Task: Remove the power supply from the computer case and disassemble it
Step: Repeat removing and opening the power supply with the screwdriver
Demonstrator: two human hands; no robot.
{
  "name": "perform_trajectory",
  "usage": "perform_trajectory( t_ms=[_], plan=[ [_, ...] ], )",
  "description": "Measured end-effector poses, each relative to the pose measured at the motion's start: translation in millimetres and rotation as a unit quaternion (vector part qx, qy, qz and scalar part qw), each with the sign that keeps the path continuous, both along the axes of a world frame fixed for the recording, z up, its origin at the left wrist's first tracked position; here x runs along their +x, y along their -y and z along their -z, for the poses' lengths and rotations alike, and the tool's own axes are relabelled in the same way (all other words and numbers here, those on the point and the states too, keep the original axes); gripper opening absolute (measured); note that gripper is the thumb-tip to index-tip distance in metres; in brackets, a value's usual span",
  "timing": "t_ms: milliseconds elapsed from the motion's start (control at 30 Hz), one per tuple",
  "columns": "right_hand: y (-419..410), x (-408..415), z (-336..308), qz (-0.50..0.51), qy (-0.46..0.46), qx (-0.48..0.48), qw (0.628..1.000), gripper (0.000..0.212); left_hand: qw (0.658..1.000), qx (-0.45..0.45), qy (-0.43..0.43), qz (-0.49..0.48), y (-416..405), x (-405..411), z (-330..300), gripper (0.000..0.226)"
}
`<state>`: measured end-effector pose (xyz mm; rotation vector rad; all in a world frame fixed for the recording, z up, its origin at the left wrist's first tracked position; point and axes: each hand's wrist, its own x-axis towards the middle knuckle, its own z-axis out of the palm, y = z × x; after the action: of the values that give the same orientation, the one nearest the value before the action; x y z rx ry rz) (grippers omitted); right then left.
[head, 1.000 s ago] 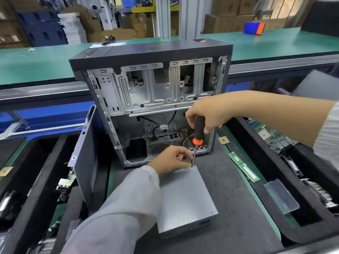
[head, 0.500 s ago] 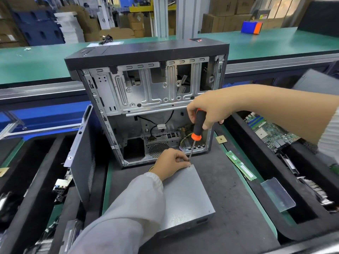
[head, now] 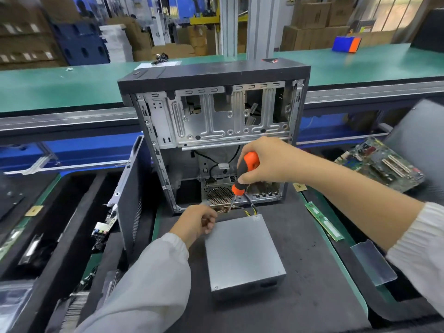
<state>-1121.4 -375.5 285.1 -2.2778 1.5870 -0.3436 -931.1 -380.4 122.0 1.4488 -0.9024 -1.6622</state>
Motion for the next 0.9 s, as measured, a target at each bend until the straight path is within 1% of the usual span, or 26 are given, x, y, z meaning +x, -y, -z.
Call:
perform_trajectory(
  t_ms=[67, 100, 167, 200, 267, 333, 433, 533, 567, 667, 900],
  plan=[
    [-9.0, 8.2, 10.1, 0.009, 0.065, -0.015, 0.998, 0.030, 0.999, 0.002, 0.041, -0.019, -12.8, 11.5, 4.4, 0.032],
    [-13.8, 12.4, 15.8, 0.015, 0.096, -0.016, 0.995, 0.031, 0.997, -0.002, 0.075, -0.024, -19.7, 16.8, 6.1, 0.033],
    [-23.7, 20.6, 28.0, 0.019, 0.140, -0.011, 0.990, 0.033, 0.990, -0.021, 0.140, -0.002, -35.0, 25.6, 10.3, 0.031],
    [-28.9, 24.8, 34.1, 0.017, 0.153, -0.011, 0.988, 0.032, 0.987, -0.031, 0.157, 0.023, -43.6, 28.5, 12.5, 0.029],
    [-40.2, 32.9, 44.4, 0.005, 0.177, -0.016, 0.984, 0.030, 0.985, -0.031, 0.160, 0.053, -60.5, 32.2, 18.3, 0.028],
    [-52.0, 38.9, 52.3, -0.007, 0.206, -0.022, 0.978, 0.029, 0.985, -0.021, 0.160, 0.053, -76.8, 33.3, 24.5, 0.027],
    [-68.6, 44.3, 59.4, -0.026, 0.228, -0.025, 0.973, 0.029, 0.986, -0.022, 0.155, 0.051, -95.9, 32.2, 34.2, 0.033],
    [-81.2, 47.5, 63.5, -0.038, 0.218, -0.029, 0.975, 0.027, 0.987, -0.031, 0.149, 0.050, -107.3, 30.2, 44.6, 0.015],
    [-84.6, 48.2, 64.3, -0.042, 0.213, -0.034, 0.976, 0.027, 0.988, -0.030, 0.145, 0.050, -109.5, 29.7, 47.3, 0.013],
    [-92.2, 49.0, 65.6, -0.048, 0.223, -0.036, 0.973, 0.026, 0.987, -0.037, 0.148, 0.058, -116.0, 32.4, 55.2, 0.024],
    [-98.2, 46.5, 65.7, -0.049, 0.216, -0.053, 0.974, 0.025, 0.984, -0.056, 0.146, 0.080, -125.2, 34.1, 59.2, 0.031]
  ],
)
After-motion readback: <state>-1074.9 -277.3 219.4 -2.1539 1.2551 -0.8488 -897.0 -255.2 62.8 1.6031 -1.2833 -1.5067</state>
